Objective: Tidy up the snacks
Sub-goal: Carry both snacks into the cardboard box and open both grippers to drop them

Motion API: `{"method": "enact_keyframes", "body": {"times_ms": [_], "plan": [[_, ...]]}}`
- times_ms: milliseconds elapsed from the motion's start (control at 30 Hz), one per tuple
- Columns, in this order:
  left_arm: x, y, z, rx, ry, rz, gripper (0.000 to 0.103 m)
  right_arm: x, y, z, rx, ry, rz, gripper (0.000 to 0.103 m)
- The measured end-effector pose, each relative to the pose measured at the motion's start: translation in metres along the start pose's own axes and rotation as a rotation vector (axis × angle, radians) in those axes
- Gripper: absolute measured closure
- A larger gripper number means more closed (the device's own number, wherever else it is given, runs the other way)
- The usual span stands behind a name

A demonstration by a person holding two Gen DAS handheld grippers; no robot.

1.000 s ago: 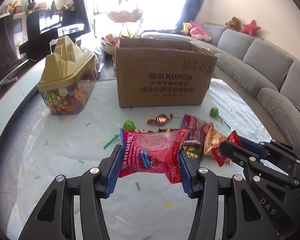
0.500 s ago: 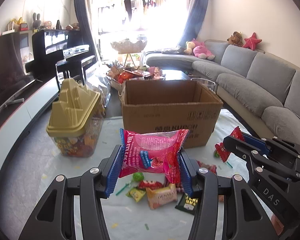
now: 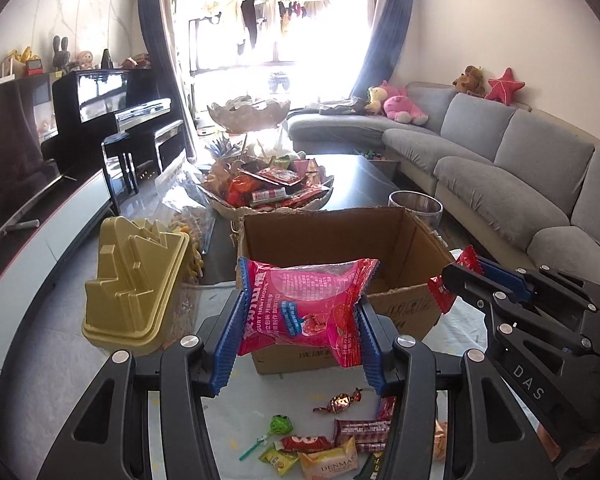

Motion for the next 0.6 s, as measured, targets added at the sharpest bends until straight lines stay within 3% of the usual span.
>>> {"method": "enact_keyframes", "body": {"times_ms": [500, 567, 600], "plan": [[-0.017, 0.046, 0.085, 0.130, -0.034, 0.011, 0.051, -0.045, 0.044, 0.064, 0.058, -0.060, 0.005, 0.087], [-0.020, 0.047, 0.095, 0.150, -0.034, 0.021, 0.049, -0.051, 0.045, 0.070, 0.072, -0.058, 0.012, 0.087], [-0.021, 0.047, 0.099, 0.158, -0.027, 0.026, 0.042, -0.054, 0.046, 0.073, 0.079, -0.054, 0.019, 0.087]]}}
Point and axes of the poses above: each gripper's, at about its wrist camera, not at the fingertips, and z roughly the way its jaws point, x to its left, y to its top, the point moved 2 cm from there along z, roughly the way its jaws point, and after that the axes turned 11 degrees about y, right-handed, at the moved point
